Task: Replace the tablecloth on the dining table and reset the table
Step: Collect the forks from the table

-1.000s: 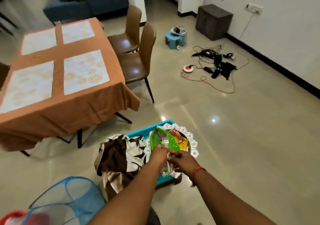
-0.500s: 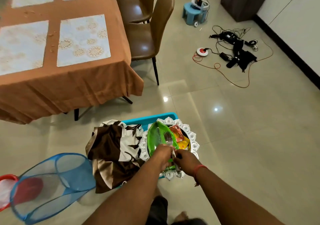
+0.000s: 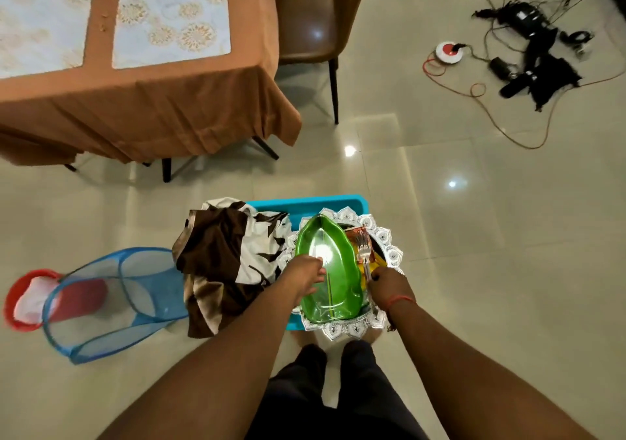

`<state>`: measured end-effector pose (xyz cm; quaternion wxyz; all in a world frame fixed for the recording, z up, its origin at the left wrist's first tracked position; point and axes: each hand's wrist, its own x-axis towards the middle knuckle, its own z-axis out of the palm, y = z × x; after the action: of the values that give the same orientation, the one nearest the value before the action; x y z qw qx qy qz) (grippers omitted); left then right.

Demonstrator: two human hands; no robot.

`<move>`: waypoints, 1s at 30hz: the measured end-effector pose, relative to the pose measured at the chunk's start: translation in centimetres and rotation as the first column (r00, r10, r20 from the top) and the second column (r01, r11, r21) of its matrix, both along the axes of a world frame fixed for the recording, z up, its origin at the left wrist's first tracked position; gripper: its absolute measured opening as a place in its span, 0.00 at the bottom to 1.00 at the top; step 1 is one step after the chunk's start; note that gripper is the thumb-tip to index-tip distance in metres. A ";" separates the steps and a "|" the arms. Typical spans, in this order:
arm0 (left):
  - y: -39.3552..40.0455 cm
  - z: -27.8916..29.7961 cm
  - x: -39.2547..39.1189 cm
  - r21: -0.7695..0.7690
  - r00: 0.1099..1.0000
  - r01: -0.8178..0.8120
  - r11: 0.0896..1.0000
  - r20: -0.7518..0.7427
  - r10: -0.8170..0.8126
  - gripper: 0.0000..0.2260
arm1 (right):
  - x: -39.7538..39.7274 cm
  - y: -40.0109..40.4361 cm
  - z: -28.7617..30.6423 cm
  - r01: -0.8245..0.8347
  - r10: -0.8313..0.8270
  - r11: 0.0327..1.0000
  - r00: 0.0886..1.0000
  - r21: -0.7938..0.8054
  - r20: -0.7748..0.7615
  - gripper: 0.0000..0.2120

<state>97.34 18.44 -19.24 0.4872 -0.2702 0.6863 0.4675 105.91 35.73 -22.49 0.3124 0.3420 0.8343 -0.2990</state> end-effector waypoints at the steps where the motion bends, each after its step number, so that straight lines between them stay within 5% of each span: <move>1: -0.2 -0.1 0.3 -0.013 1.000 -0.016 1.000 0.006 0.017 0.10 | -0.2 0.2 -0.5 0.000 0.000 1.000 1.000 -0.005 -0.002 0.06; 16: 3.3 -0.6 4.1 -0.041 0.994 -0.111 0.993 -0.023 0.110 0.07 | -0.5 1.9 -3.4 -0.073 0.075 0.995 0.997 -0.061 0.031 0.14; 27: 3.8 1.0 5.5 -0.095 0.990 -0.041 0.995 -0.141 0.027 0.08 | 0.2 2.9 -1.9 -0.176 0.175 0.982 0.984 -0.071 -0.023 0.16; 30: 3.6 1.6 5.8 -0.168 0.960 0.068 0.984 -0.257 -0.110 0.07 | 0.5 3.1 -0.9 -0.183 0.179 0.982 0.981 -0.053 -0.068 0.13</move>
<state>103.10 22.01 -17.65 0.3889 -0.2117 0.7914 0.4214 106.45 38.83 -23.41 0.3216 0.2457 0.8623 -0.3044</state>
